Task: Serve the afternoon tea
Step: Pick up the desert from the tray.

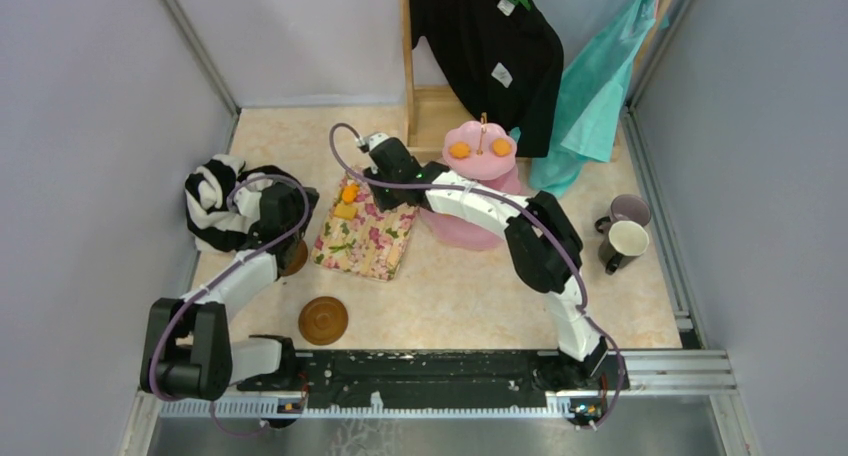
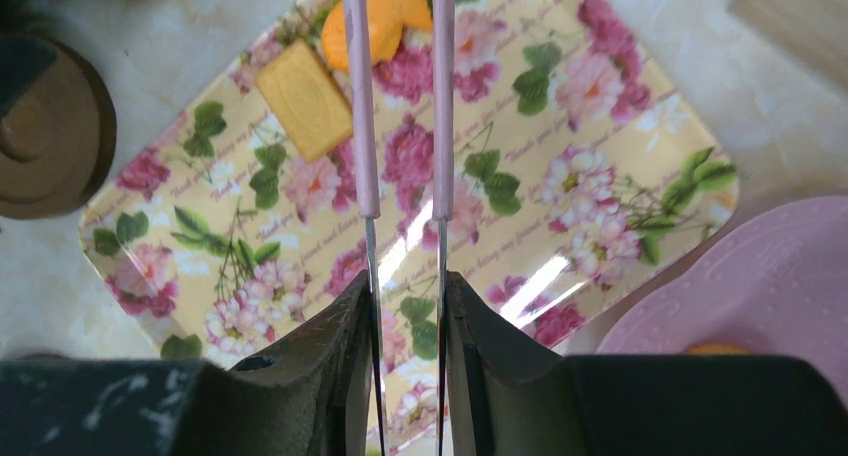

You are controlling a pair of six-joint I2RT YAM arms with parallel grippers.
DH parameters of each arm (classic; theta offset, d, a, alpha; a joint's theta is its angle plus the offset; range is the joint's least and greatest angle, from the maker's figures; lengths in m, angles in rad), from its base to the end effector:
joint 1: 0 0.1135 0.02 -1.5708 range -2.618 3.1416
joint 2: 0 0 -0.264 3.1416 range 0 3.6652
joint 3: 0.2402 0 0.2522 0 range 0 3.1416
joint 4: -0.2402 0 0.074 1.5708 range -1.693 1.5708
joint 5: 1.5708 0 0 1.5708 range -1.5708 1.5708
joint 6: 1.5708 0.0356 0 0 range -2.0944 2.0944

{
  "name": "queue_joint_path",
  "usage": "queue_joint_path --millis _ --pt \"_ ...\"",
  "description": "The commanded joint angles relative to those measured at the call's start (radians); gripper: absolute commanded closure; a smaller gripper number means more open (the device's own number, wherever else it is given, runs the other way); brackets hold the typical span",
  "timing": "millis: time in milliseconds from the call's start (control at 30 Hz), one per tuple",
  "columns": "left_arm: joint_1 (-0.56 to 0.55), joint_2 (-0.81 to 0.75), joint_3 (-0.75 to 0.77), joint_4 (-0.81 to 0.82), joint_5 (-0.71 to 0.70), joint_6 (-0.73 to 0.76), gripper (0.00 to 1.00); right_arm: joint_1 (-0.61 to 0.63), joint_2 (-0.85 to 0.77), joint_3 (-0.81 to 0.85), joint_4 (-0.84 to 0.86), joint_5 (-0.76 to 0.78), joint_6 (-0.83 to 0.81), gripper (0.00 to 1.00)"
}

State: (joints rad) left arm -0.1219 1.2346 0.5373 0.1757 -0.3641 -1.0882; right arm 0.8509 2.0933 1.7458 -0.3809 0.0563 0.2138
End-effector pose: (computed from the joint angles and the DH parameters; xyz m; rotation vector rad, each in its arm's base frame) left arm 0.2519 -0.0181 0.1980 -1.1534 1.7254 -0.3668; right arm 0.3208 0.3628 0.2423 -0.7066 2.2371 0.4765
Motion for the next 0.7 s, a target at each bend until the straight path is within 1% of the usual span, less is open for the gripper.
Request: queue_joint_path --millis 0,400,667 --pt "0.002 -0.013 -0.025 -0.005 -0.011 -0.002 0.09 0.03 -0.07 -0.036 0.044 -0.005 0.027 0.71" --pt "0.002 -0.019 -0.035 -0.005 -0.02 0.002 0.09 0.046 -0.052 -0.049 0.024 -0.007 0.062 0.65" --pt "0.002 -0.015 -0.037 0.002 -0.016 -0.004 0.09 0.048 -0.036 -0.046 0.026 -0.009 0.076 0.65"
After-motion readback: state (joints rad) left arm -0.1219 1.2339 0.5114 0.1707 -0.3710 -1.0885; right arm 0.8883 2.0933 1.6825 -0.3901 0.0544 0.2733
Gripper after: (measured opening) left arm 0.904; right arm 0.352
